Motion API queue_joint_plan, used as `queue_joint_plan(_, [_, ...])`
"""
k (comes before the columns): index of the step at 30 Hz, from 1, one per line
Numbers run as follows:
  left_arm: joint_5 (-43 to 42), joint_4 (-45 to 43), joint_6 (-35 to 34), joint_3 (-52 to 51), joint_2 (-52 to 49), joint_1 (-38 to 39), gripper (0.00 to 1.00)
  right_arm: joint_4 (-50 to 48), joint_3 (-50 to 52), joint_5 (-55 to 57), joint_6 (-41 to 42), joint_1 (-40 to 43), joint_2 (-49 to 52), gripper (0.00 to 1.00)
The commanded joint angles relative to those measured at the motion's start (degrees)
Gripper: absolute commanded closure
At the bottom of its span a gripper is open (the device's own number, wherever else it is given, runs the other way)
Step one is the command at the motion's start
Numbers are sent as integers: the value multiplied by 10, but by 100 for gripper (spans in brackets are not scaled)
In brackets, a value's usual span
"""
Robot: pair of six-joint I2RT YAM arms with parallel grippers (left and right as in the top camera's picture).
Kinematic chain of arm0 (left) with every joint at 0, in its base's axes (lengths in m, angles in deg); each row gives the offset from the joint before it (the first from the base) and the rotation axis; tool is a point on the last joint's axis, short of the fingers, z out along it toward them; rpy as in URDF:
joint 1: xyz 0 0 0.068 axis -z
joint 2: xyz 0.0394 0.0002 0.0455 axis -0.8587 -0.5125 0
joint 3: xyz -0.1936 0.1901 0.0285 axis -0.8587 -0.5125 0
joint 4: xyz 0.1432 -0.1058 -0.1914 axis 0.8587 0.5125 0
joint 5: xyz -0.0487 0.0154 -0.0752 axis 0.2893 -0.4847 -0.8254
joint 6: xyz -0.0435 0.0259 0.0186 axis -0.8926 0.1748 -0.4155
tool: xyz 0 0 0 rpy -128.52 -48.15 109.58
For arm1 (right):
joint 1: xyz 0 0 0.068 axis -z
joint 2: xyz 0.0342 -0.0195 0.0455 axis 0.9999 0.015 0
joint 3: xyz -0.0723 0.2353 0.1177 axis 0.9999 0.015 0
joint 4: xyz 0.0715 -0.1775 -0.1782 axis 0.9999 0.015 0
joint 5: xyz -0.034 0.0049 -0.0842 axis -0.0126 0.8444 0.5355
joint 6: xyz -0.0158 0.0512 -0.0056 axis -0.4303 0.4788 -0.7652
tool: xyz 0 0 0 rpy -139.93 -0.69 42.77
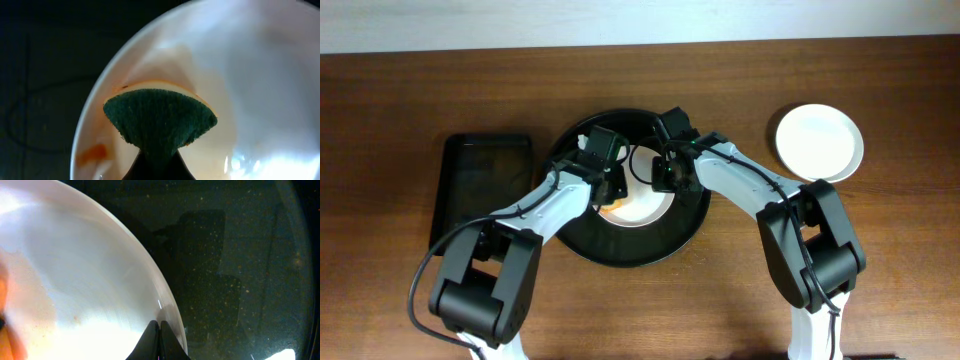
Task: Clean dirty plates on tray and stack at the side
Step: 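Wipe the plate rim and center with the sponge while right gripper holds it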
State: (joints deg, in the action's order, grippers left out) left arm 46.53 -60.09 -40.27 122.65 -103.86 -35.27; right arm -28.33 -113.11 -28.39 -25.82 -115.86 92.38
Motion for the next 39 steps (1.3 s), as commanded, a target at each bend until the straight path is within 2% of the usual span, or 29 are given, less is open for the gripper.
queue_joint_plan(1, [75,6,-3,-11,-39,1,100,13,16,25,1,9,35,96])
queue_joint_plan(6, [147,10,23,-10,-39,1,100,12,16,25,1,9,35,96])
queue_joint_plan(10, [254,3,37,-9,-39,1,100,12,16,25,0,9,35,96])
queue_joint_plan(16, [328,-9,50,7,-33,1,100,13,16,25,0,9,35,96])
queue_joint_plan(25, [426,-19,88,19,57,-2,100,13,16,25,0,9,35,96])
queue_joint_plan(29, [366,3,91,19,81,-4,100,11,16,25,0,9,35,96])
queue_joint_plan(34, [88,-29,86,18,79,-4,100,11,16,25,1,9,35,96])
queue_joint_plan(36, [44,-34,74,18,68,0,100,11,16,25,0,9,35,96])
queue_joint_plan(39, [40,-47,75,18,31,19,100,11,16,25,1,9,35,96])
